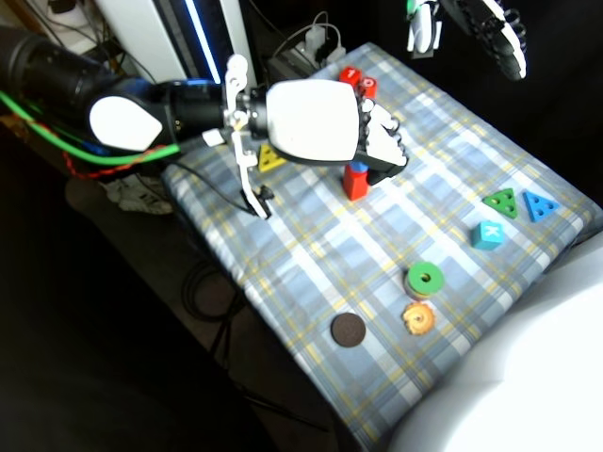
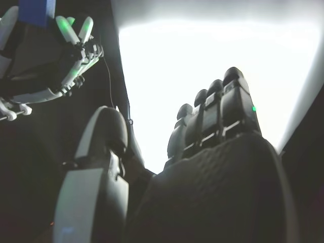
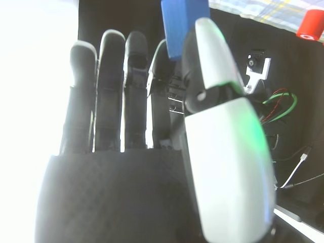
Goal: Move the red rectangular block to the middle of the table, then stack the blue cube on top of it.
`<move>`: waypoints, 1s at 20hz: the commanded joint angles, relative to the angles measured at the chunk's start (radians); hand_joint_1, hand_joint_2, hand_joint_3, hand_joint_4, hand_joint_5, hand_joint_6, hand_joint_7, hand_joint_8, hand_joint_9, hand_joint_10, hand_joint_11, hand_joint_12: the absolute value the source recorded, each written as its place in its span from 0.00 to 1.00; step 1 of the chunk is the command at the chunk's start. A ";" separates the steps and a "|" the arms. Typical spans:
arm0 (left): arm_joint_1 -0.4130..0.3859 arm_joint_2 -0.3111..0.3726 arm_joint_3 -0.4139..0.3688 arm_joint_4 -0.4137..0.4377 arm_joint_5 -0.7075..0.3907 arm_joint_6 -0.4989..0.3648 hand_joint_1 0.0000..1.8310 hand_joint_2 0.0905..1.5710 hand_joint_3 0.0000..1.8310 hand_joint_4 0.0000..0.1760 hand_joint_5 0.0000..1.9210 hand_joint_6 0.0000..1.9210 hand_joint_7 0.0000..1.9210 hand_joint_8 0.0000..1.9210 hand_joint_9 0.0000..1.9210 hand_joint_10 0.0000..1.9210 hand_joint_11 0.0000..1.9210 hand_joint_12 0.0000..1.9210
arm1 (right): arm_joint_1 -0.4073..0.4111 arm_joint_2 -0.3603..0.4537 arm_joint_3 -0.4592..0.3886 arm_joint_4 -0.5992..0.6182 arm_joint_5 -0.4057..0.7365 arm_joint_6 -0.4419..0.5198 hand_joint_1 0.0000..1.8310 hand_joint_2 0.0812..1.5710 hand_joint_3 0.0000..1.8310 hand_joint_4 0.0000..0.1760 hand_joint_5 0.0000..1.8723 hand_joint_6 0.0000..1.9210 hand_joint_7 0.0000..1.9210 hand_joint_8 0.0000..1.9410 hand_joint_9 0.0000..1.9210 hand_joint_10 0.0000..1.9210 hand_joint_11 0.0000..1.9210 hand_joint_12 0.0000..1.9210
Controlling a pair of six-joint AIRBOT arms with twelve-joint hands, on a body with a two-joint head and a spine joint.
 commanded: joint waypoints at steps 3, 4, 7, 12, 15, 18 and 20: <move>-0.005 -0.004 0.006 0.027 -0.115 -0.011 0.38 0.84 0.00 0.35 0.02 0.00 0.00 0.00 0.00 0.00 0.00 0.00 | 0.006 -0.001 0.003 0.027 0.107 -0.002 0.58 0.71 0.00 0.00 0.22 0.46 0.26 0.53 0.23 0.73 0.18 0.93; -0.005 -0.004 0.006 0.027 -0.115 -0.011 0.38 0.84 0.00 0.29 0.02 0.00 0.00 0.00 0.00 0.00 0.00 0.00 | 0.006 -0.001 0.003 0.027 0.107 -0.002 0.58 0.71 0.00 0.00 0.19 0.45 0.23 0.58 0.23 0.77 0.19 0.95; -0.005 -0.004 0.006 0.027 -0.115 -0.011 0.38 0.84 0.00 0.37 0.02 0.00 0.00 0.00 0.00 0.00 0.00 0.00 | 0.006 -0.001 0.001 0.027 0.107 -0.002 0.57 0.70 0.00 0.00 0.19 0.43 0.20 0.64 0.25 0.81 0.23 0.96; -0.005 -0.004 0.006 0.027 -0.115 -0.011 0.38 0.84 0.00 0.32 0.02 0.00 0.00 0.00 0.00 0.00 0.00 0.00 | 0.006 0.006 -0.010 0.027 0.111 -0.002 0.52 0.68 0.00 0.06 0.00 0.60 0.08 0.80 0.18 0.93 0.22 1.00; -0.005 -0.004 0.005 0.027 -0.116 -0.011 0.38 0.84 0.00 0.35 0.02 0.00 0.00 0.00 0.00 0.00 0.00 0.00 | 0.006 0.022 -0.023 0.027 0.119 -0.002 0.46 0.65 0.00 0.25 0.00 0.04 0.00 0.17 0.01 0.38 0.01 0.82; -0.005 -0.004 0.005 0.027 -0.116 -0.011 0.40 0.84 0.00 0.33 0.02 0.00 0.00 0.00 0.00 0.00 0.00 0.00 | 0.006 0.049 -0.044 0.026 0.123 -0.003 0.41 0.59 0.00 0.96 0.00 0.00 0.00 0.00 0.06 0.27 0.00 0.86; -0.004 -0.003 0.004 0.027 -0.116 -0.011 0.39 0.85 0.00 0.34 0.02 0.00 0.00 0.00 0.00 0.00 0.00 0.00 | 0.005 0.066 -0.057 0.026 0.132 -0.003 0.40 0.57 0.00 0.99 0.00 0.00 0.00 0.00 0.00 0.09 0.00 0.76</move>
